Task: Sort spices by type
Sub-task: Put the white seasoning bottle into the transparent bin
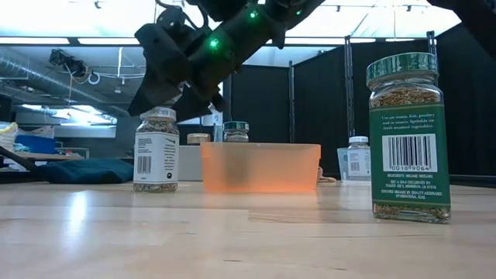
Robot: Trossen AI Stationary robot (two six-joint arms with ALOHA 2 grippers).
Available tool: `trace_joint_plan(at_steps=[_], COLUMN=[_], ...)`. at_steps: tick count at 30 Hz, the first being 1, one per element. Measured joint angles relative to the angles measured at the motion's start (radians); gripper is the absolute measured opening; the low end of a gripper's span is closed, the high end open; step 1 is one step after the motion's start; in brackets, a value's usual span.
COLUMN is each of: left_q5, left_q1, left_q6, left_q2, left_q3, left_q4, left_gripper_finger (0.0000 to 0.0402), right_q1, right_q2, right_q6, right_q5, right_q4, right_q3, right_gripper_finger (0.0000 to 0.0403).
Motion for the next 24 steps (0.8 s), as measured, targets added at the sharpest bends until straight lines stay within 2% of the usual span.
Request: trace_joint_plan(at_steps=[16,24], left_q5=[0.0,0.0], left_q1=[0.0,0.0], left_q6=[-0.001,-0.001], left_q2=[0.0,0.0], left_q3=[0.0,0.0], left_q4=[0.002,0.002], left_gripper_finger=[0.029,0.029], right_q1=[0.0,-0.002], right_q2=[-0.002,-0.002], right_q6=[0.029,0.059], right_q5=[-0.001,0.004], right_q4=[-0.039,-0.12], right_q3=[0.0,0.0], right_gripper_finger=[0.0309,0.0274])
